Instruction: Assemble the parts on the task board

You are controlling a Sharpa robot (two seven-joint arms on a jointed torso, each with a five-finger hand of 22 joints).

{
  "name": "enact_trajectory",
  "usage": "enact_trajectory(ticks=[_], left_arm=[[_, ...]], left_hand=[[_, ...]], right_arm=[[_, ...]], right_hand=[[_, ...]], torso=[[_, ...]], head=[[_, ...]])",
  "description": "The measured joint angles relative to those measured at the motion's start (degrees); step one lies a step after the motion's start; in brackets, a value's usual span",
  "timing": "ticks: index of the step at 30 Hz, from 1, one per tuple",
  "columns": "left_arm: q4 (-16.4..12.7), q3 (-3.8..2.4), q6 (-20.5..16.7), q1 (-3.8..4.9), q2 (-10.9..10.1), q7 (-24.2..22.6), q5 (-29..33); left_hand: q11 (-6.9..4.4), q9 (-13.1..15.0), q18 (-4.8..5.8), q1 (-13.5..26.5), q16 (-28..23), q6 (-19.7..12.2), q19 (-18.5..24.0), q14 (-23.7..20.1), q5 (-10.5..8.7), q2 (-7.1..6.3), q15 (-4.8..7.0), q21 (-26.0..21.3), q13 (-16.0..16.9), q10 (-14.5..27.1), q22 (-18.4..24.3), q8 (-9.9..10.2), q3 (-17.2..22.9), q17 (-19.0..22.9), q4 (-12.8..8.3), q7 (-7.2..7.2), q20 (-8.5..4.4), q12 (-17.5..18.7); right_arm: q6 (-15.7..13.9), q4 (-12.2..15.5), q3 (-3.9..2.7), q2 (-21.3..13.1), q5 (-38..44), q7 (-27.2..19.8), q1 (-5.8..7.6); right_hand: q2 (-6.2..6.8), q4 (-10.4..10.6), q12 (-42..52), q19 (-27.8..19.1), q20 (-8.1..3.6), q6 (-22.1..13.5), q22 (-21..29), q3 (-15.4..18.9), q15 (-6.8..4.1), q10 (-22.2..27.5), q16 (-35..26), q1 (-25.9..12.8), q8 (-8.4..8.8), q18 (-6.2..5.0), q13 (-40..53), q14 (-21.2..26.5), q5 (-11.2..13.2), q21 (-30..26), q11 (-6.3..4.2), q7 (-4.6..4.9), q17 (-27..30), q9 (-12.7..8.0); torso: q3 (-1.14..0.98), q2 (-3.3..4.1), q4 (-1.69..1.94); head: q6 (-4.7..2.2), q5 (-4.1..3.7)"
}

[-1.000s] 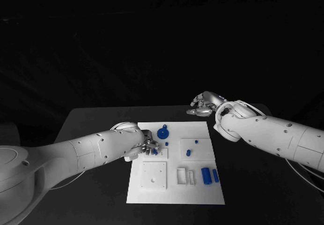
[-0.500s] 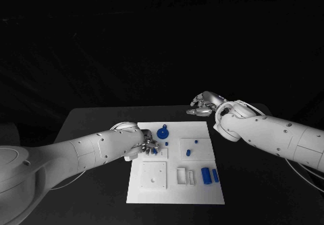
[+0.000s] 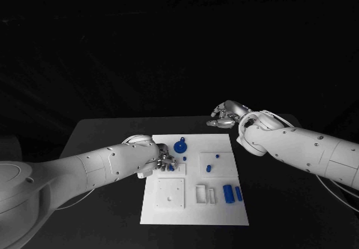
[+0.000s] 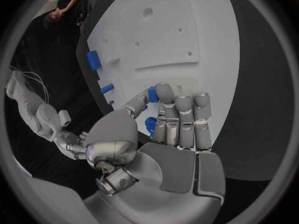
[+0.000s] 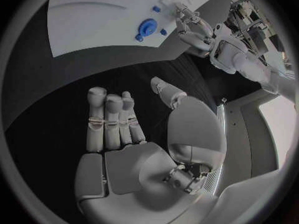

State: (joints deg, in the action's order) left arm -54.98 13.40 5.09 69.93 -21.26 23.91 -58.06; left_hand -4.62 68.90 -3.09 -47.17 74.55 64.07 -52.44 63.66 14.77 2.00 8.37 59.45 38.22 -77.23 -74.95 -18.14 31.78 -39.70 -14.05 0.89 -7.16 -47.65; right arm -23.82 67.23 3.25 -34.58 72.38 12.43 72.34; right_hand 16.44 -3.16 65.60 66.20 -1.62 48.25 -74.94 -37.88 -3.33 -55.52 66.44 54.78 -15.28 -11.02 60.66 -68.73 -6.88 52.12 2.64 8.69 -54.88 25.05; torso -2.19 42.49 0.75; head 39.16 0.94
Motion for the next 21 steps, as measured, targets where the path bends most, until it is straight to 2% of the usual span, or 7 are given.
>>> enact_trajectory(ticks=[18, 21], left_arm=[[0.2, -0.02, 0.0, -0.15, 0.0, -0.1, 0.0], [0.2, -0.02, 0.0, -0.16, 0.0, -0.2, 0.1]], left_hand=[[0.00, 0.2, 0.00, 0.0, 0.0, 0.0, 0.0, 0.0, 0.04, 0.00, 0.00, 0.0, 0.0, 0.0, 0.0, 0.0, -0.1, 0.1, -0.1, 0.00, 0.00, 0.0], [0.01, 0.0, 0.00, 0.0, 0.0, 0.0, 0.0, 0.0, -0.48, 0.00, 0.00, 0.0, -0.1, -0.2, 0.0, 1.0, -0.1, 0.3, -0.1, 0.00, 0.00, -0.3]], right_arm=[[0.0, 0.0, 0.00, 0.0, 0.0, 0.0, -0.01], [0.0, 0.0, 0.00, 0.0, 0.0, 0.0, -0.01]], right_hand=[[0.00, 0.0, 0.0, 0.0, 0.00, 0.0, 0.0, 0.0, 0.00, 0.0, 0.0, 0.0, 0.00, 0.00, -0.1, 0.0, 0.0, 0.0, 0.01, -0.01, 0.0, 0.0], [0.00, 0.0, 0.0, 0.0, 0.00, 0.0, 0.0, 0.0, 0.00, 0.0, 0.0, 0.0, 0.00, 0.00, -0.1, 0.0, 0.0, 0.0, 0.01, -0.01, 0.0, 0.0]], torso=[[-0.02, 0.01, -0.04], [-0.02, 0.01, -0.04]], head=[[-0.02, 0.01], [0.02, 0.00]])
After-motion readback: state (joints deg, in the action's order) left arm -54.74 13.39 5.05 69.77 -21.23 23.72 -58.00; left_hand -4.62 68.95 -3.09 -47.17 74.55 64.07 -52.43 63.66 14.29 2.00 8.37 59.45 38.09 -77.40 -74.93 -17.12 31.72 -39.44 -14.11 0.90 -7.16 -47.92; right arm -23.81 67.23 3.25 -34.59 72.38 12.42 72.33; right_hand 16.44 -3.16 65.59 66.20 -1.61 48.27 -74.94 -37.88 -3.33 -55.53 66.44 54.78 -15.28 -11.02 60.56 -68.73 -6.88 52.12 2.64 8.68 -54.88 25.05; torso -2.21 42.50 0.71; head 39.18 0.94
